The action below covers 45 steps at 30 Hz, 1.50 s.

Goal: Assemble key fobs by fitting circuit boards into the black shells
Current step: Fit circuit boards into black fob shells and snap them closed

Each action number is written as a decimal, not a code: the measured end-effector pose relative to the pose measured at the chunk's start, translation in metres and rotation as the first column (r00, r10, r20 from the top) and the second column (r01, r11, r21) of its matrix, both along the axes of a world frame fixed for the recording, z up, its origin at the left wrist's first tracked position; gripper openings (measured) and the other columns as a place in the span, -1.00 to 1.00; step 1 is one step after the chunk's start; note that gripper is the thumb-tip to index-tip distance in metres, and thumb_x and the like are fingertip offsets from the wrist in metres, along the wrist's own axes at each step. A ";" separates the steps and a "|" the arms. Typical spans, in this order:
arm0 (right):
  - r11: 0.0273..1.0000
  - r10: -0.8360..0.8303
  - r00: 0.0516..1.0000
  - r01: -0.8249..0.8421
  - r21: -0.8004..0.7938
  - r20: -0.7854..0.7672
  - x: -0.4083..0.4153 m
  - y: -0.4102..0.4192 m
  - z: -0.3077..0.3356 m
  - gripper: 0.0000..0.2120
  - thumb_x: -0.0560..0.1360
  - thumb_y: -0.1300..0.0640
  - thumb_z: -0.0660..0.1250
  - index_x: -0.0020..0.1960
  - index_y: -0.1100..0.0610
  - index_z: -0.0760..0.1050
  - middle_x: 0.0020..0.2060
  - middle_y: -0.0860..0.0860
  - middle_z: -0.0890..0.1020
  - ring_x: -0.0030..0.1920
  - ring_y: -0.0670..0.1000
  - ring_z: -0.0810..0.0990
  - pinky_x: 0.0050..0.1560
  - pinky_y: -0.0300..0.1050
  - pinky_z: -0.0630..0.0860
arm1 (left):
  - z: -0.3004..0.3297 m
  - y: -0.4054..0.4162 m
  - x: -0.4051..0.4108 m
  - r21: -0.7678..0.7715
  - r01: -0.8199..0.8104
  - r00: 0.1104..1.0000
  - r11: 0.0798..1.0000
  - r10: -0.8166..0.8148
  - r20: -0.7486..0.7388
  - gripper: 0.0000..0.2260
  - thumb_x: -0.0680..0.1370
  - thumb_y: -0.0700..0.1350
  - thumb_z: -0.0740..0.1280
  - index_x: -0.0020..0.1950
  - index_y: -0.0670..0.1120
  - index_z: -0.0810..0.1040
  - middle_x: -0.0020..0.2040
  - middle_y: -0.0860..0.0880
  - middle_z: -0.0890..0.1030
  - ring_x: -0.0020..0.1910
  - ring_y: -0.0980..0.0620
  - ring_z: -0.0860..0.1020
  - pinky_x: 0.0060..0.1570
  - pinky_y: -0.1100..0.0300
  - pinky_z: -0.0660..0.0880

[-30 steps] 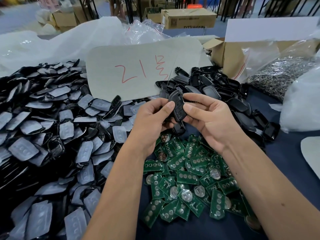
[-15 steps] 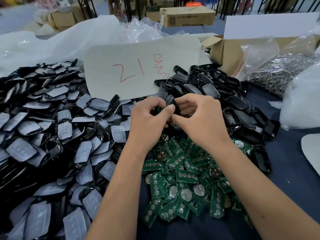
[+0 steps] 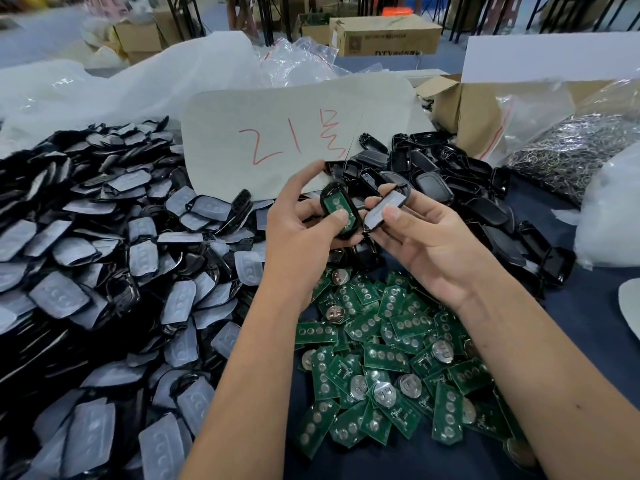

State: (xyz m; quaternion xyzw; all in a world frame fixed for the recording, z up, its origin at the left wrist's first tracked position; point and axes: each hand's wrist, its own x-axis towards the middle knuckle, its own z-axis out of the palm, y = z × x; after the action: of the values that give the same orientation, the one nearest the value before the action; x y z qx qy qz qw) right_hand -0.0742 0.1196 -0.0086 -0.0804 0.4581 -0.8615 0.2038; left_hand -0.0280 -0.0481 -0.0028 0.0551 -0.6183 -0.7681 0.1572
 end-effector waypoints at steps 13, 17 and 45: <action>0.998 0.028 0.998 -0.025 0.059 -0.061 0.000 -0.002 -0.004 -0.60 0.31 0.24 0.54 0.16 0.18 0.69 -0.01 0.11 0.73 0.07 0.05 0.68 0.32 0.00 0.58 | -0.002 -0.004 -0.003 0.086 -0.082 0.994 0.993 0.075 0.086 -0.78 0.53 -0.42 0.45 0.15 -0.26 0.62 0.01 -0.27 0.69 -0.15 -0.07 0.73 -0.23 0.14 0.67; 0.996 0.002 0.998 0.004 0.090 -0.060 0.000 -0.003 -0.002 -0.58 0.33 0.26 0.51 0.19 0.21 0.66 0.00 0.11 0.73 0.05 0.03 0.68 0.28 -0.05 0.60 | -0.003 -0.004 -0.003 0.045 -0.067 0.995 0.997 0.064 0.076 -0.79 0.53 -0.41 0.45 0.14 -0.25 0.64 -0.04 -0.22 0.71 -0.16 -0.05 0.73 -0.23 0.13 0.67; 0.942 -0.121 0.969 0.181 0.283 -0.218 0.003 -0.005 -0.003 -0.55 0.17 0.06 0.67 0.03 0.14 0.75 -0.04 0.17 0.76 -0.03 0.17 0.77 -0.05 0.00 0.71 | -0.014 0.000 -0.006 -0.332 -0.179 0.984 0.926 0.176 -0.038 -0.83 0.47 -0.20 0.59 -0.05 -0.09 0.62 -0.16 -0.02 0.75 -0.14 -0.01 0.74 -0.23 0.01 0.70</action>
State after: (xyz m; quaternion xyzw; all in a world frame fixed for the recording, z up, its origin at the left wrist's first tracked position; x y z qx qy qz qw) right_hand -0.0713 0.1145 -0.0111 -0.0979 0.6064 -0.7827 0.1002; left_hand -0.0338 -0.0477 -0.0173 0.0805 -0.7313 -0.6351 0.2352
